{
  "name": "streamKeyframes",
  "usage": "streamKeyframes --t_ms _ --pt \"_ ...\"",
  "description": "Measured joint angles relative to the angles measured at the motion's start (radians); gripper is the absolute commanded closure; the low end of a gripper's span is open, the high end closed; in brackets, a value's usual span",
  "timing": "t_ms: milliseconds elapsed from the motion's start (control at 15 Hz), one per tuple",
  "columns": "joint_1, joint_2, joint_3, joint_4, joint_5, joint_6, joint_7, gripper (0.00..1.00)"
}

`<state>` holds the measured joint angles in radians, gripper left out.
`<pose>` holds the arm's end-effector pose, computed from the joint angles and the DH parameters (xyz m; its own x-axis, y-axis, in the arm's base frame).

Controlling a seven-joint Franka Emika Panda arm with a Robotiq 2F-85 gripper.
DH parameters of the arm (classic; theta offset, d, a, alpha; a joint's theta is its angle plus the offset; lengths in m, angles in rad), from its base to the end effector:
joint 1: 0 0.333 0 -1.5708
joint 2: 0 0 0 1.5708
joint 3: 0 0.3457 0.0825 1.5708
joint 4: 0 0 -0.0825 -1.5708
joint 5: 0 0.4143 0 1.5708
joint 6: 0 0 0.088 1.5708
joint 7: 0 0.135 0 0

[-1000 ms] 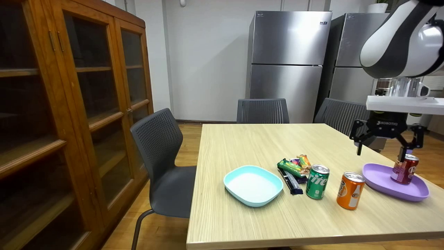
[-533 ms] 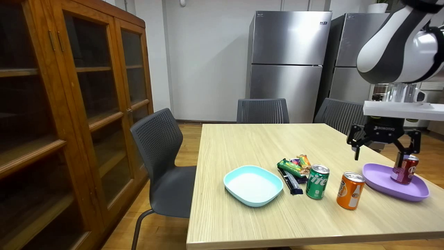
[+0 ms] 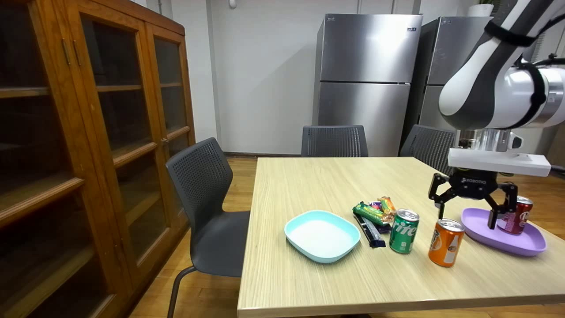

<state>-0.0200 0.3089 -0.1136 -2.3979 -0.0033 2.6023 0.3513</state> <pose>0.5019 -0.0709 0.1539 0.8833 -0.4613 -0.0839 -0.4567 -0.8869 0.0689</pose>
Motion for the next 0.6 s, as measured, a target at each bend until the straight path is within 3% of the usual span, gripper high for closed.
streamKeyframes --t_ms 600 --pt "0.016 0.096 0.000 0.045 0.000 0.059 0.000 0.00"
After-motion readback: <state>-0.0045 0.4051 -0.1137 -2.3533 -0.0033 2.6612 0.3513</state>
